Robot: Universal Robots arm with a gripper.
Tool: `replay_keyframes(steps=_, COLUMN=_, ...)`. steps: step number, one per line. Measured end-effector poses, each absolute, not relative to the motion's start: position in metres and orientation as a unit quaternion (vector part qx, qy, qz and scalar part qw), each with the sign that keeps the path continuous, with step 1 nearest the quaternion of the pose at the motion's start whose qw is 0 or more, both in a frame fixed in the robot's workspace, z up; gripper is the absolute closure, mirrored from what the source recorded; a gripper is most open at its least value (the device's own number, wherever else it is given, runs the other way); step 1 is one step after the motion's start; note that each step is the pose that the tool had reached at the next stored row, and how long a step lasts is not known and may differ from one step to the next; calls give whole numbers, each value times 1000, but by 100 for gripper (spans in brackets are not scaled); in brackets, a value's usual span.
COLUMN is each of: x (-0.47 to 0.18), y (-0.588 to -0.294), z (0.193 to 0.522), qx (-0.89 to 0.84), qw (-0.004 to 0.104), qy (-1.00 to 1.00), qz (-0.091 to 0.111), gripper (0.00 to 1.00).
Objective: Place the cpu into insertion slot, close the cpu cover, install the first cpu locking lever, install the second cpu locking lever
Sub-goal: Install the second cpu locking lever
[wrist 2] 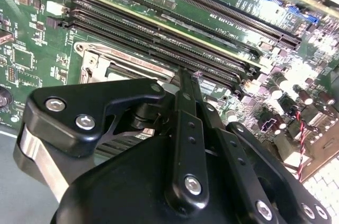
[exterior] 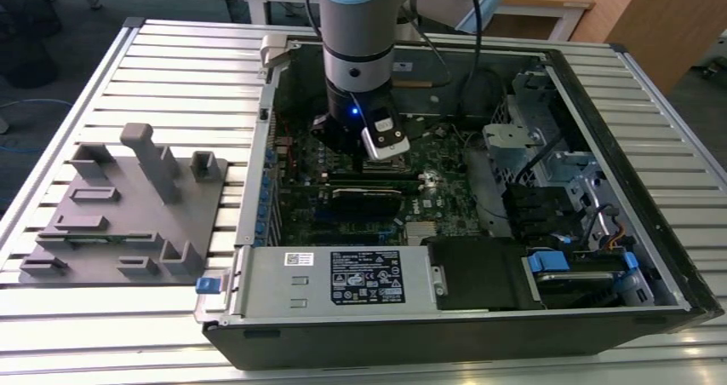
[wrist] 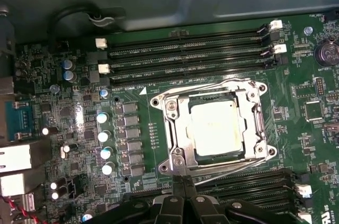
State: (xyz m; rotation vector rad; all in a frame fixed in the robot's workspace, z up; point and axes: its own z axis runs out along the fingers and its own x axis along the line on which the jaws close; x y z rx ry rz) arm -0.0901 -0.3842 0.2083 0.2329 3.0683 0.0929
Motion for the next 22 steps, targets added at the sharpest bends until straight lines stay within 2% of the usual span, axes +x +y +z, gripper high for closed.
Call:
replay_keyframes(steps=18, x=-98, y=-386, z=203, qx=76, qw=31, qy=996, qz=43, gripper=90)
replay_keyframes(steps=22, x=-98, y=-387, z=200, qx=76, qw=30, qy=995, qz=52, gripper=90)
